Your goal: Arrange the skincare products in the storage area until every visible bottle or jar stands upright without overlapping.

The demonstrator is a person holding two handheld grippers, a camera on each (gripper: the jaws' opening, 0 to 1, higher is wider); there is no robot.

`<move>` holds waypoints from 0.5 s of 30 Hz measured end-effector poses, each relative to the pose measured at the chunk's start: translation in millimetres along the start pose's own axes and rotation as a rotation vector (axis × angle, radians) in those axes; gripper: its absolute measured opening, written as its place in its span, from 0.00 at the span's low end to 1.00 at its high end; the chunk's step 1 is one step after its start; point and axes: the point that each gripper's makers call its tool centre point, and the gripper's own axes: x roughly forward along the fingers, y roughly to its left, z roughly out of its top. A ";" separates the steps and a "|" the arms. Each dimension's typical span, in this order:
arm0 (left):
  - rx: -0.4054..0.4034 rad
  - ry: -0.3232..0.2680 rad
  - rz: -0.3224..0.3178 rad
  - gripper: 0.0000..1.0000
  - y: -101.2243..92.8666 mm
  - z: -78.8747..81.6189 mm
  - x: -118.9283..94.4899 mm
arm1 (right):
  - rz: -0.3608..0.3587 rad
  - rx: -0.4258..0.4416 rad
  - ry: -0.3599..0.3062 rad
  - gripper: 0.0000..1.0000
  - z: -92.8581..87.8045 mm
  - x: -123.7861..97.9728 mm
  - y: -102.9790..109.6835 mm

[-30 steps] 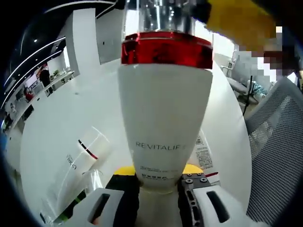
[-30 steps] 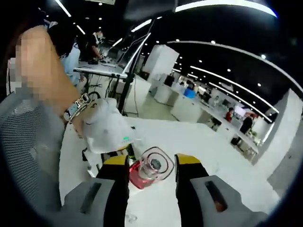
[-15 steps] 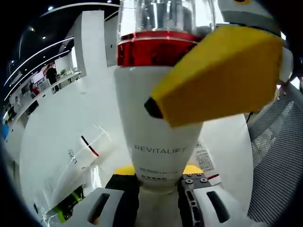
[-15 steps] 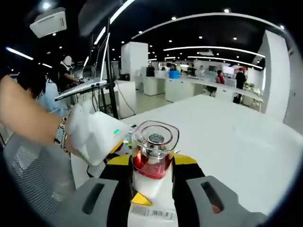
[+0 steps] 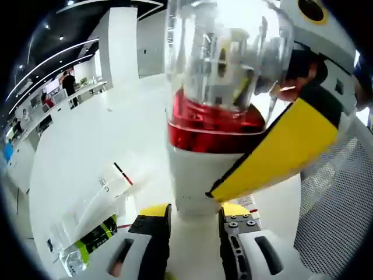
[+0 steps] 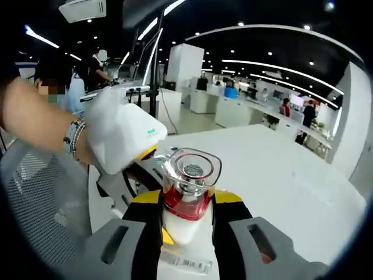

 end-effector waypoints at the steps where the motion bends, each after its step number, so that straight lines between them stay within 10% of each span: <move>1: -0.025 -0.023 0.000 0.32 -1.4 2.5 -3.5 | -0.015 -0.013 0.001 0.31 -1.6 0.7 0.5; 5: -0.001 -0.035 0.020 0.32 1.5 7.0 -9.6 | -0.040 -0.091 0.161 0.31 -38.9 5.1 0.0; 15: 0.047 -0.052 0.004 0.32 -0.2 9.0 -6.5 | -0.034 0.093 0.105 0.28 -40.8 7.3 -1.1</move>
